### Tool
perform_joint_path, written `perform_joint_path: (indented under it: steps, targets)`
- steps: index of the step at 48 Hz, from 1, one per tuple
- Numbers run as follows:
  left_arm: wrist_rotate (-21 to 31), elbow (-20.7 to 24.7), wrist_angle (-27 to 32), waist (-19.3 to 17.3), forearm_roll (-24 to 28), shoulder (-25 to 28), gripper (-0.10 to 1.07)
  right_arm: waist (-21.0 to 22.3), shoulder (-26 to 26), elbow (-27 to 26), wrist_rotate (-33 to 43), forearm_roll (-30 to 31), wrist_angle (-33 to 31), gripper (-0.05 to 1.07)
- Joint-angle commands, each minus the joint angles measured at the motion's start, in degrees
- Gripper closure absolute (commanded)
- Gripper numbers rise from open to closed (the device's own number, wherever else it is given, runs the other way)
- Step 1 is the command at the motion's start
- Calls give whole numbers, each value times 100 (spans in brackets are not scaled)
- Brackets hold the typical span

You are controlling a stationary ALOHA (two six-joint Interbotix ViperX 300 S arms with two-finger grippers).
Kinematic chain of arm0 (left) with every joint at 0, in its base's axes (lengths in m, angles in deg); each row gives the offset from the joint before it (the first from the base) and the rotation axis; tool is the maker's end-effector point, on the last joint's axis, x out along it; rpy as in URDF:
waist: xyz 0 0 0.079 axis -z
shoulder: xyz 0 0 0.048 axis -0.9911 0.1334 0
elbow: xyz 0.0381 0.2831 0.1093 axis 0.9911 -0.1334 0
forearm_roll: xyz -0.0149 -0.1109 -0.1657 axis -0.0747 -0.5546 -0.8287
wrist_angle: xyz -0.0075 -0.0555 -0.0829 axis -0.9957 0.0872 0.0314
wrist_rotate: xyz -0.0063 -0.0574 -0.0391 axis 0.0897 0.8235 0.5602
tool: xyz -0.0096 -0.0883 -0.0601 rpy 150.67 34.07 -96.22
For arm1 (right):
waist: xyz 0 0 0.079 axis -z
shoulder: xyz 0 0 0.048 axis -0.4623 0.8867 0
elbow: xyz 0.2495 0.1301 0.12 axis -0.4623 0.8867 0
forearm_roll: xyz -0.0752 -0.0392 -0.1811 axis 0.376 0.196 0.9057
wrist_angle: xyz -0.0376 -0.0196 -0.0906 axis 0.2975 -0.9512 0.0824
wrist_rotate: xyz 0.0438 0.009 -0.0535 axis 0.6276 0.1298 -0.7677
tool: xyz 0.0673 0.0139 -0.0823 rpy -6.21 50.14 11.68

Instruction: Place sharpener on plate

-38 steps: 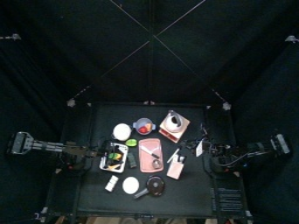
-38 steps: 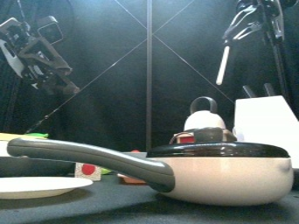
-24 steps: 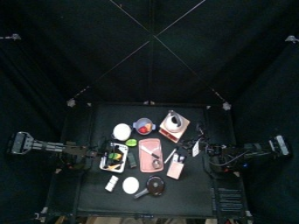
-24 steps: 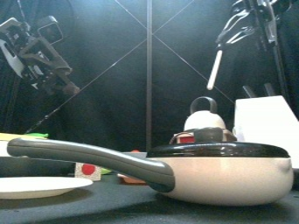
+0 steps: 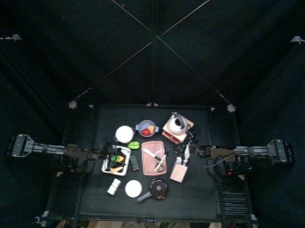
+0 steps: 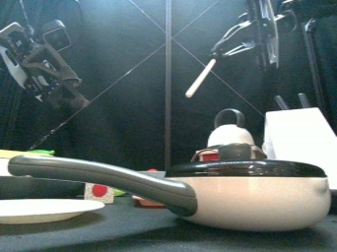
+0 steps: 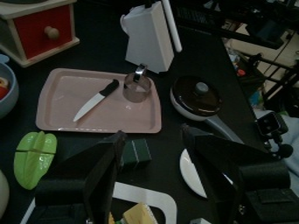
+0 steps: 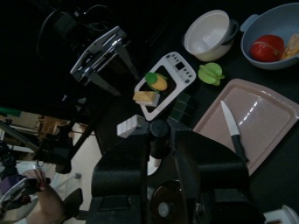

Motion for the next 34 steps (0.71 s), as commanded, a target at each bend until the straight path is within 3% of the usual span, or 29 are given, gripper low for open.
perform_joint_path:
  steps: [1, 23, 34]
  targets:
    - [0, 70, -18, -18, -9, -18, 7, 167, 167, -88, -26, 18, 141, 56]
    - [0, 53, -18, -70, -9, -18, 7, 598, 1617, -325, -44, 202, 1072, 54]
    - [0, 26, -18, -79, -9, -9, 7, 615, 2215, -633, -35, 378, 1134, 51]
